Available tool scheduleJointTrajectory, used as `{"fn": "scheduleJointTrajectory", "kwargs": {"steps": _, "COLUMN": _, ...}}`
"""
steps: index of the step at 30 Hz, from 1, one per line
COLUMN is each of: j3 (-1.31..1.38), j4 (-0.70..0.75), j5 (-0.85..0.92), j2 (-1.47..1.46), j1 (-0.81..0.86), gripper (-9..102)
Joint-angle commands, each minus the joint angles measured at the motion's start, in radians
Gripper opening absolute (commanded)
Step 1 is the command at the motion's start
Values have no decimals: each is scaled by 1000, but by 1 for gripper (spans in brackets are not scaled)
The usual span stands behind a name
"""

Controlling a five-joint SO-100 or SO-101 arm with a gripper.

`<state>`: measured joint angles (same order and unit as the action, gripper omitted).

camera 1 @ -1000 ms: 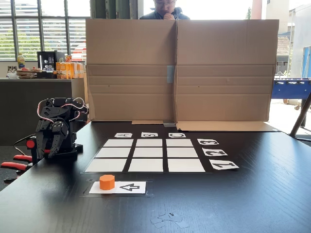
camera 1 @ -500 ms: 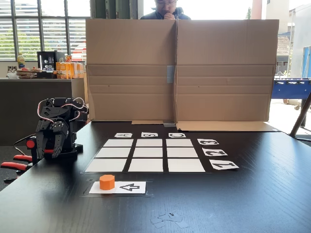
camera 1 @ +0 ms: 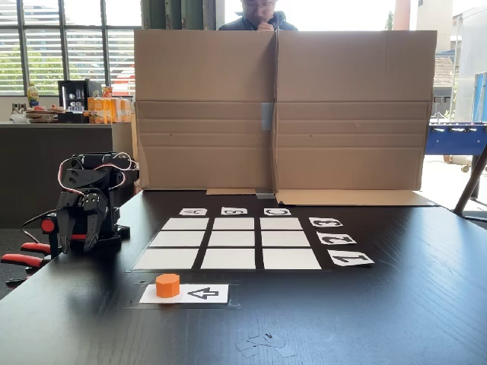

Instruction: Pick up the round, orange token and place it in the grid on square A1.

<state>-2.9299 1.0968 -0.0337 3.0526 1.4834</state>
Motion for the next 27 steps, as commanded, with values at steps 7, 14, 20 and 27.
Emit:
{"fn": "scheduleJointTrajectory", "kwargs": {"steps": 7, "j3": 310, "j4": 95, "j5": -67, "j2": -242, "j1": -52, "gripper": 15}}
{"fn": "scheduleJointTrajectory", "kwargs": {"steps": 14, "j3": 578, "j4": 189, "j5": -107, "j2": -522, "j1": -86, "gripper": 16}}
{"fn": "scheduleJointTrajectory", "kwargs": {"steps": 20, "j3": 759, "j4": 249, "j5": -140, "j2": -710, "j1": -138, "gripper": 18}}
{"fn": "scheduleJointTrajectory", "kwargs": {"steps": 27, "j3": 879, "j4": 249, "j5": -152, "j2": -854, "j1": -225, "gripper": 17}}
